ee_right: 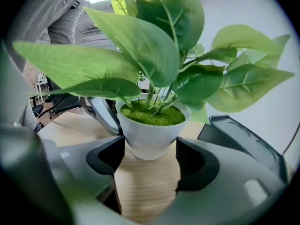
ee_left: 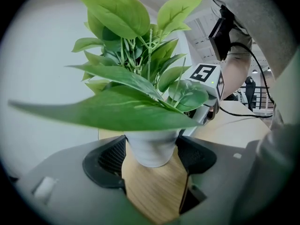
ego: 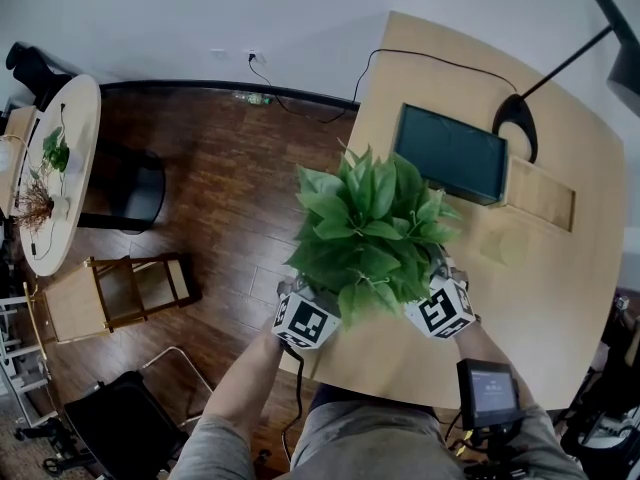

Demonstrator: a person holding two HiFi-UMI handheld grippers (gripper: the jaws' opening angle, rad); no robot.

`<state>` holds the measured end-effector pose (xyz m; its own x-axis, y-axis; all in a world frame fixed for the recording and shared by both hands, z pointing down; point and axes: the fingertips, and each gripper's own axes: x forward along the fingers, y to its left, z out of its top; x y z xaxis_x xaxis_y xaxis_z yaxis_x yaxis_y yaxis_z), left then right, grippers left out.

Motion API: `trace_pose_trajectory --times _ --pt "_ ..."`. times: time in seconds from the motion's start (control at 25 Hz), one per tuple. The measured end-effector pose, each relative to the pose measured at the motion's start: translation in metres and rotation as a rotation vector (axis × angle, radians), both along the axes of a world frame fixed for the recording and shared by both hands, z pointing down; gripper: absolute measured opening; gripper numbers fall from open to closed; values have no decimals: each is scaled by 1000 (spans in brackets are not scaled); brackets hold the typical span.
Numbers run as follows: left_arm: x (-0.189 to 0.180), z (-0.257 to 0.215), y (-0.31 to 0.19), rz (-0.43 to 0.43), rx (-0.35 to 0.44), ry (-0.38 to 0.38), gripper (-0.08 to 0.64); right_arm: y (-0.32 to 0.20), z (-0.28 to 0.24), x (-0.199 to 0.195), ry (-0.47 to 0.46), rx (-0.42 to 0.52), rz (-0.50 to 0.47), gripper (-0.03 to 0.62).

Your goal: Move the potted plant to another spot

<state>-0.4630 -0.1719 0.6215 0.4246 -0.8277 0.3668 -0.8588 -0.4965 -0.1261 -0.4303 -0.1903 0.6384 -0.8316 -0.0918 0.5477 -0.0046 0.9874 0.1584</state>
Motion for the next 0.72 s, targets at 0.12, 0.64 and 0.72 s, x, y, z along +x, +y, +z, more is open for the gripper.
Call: trace_pose_trajectory --times 0.12,0.64,0.72 --pt "5 -8 2 1 4 -3 342 1 -8 4 -2 7 3 347" --pt "68 -54 3 68 61 -11 342 6 -59 67 -20 74 61 347" --pt "83 -60 3 83 64 -13 342 6 -66 84 -20 87 79 347"
